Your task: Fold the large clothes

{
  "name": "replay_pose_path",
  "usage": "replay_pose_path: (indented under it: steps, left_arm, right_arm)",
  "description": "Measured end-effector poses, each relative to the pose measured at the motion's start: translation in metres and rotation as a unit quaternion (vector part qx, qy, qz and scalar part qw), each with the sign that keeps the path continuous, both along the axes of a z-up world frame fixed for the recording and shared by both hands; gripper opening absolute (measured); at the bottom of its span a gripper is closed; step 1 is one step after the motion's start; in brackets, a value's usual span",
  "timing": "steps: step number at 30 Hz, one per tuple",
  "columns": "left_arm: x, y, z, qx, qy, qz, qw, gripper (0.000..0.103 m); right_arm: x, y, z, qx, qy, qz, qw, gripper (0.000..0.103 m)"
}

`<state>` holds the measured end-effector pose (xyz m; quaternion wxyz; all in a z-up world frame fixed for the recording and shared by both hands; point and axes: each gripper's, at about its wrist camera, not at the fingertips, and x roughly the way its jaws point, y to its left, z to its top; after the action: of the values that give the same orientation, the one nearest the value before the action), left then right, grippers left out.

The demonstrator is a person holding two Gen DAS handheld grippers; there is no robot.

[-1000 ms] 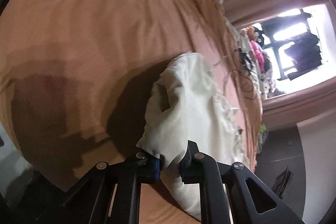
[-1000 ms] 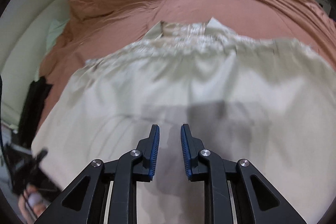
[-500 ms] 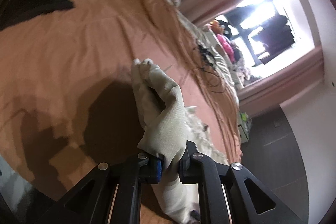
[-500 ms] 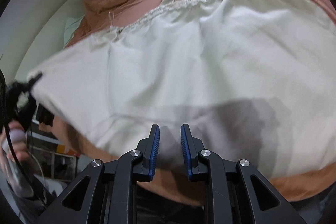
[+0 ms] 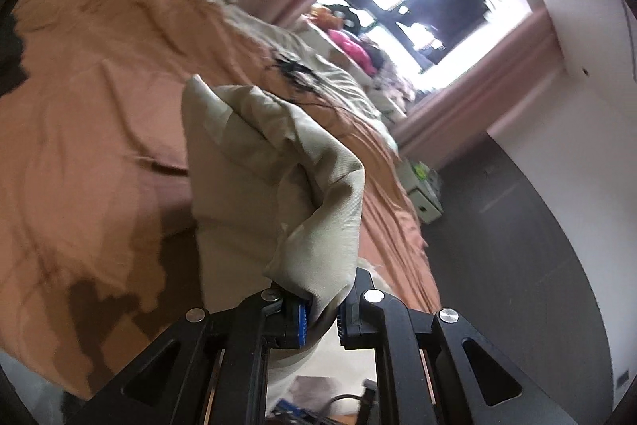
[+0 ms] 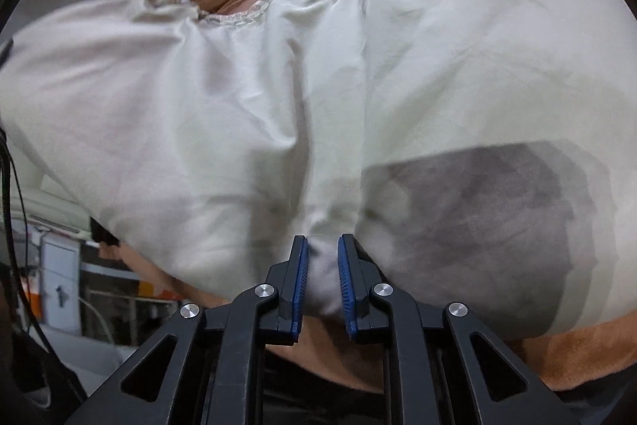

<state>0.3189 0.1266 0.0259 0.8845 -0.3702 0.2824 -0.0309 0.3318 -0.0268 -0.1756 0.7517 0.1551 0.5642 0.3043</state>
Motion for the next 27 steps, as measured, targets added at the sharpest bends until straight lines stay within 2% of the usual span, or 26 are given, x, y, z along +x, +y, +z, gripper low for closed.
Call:
replay_pose_path:
  steps: [5,8,14,19,20,23,25,26,27]
  left_arm:
    - [0.023,-0.042,0.014,0.023,0.0,-0.044,0.9988,0.01]
    - [0.04,-0.073,0.016,0.034,0.005,-0.073,0.9968,0.01]
    - [0.075,-0.149,-0.002,0.046,0.027,-0.143,0.9883,0.01]
    - [0.103,-0.229,-0.048,0.052,0.076,-0.228,0.9692,0.011]
    - [0.106,-0.244,-0.057,0.056,0.085,-0.242,0.9648,0.016]
    - [0.111,-0.287,-0.083,0.087,0.127,-0.299,0.9416,0.032]
    - [0.11,-0.297,-0.093,0.081,0.132,-0.328,0.9319,0.037]
    - [0.109,-0.296,-0.093,0.074,0.126,-0.332,0.932,0.043]
    - [0.109,-0.291,-0.092,0.071,0.122,-0.329,0.9336,0.047]
  right_arm:
    - [-0.011,-0.038,0.027,0.022,-0.028,-0.02,0.999,0.016]
    - [-0.019,-0.082,0.045,0.043,-0.045,-0.054,0.997,0.016]
    - [-0.028,-0.167,0.071,0.057,-0.071,-0.137,0.986,0.016]
    - [-0.043,-0.229,0.063,0.054,-0.067,-0.205,0.975,0.017]
    - [-0.046,-0.24,0.057,0.052,-0.06,-0.219,0.973,0.017]
    - [-0.051,-0.262,0.043,0.054,-0.04,-0.245,0.967,0.018]
    - [-0.051,-0.271,0.037,0.06,-0.029,-0.258,0.964,0.03]
    - [-0.051,-0.274,0.036,0.064,-0.029,-0.262,0.963,0.043]
    - [-0.05,-0.276,0.036,0.066,-0.031,-0.263,0.962,0.049]
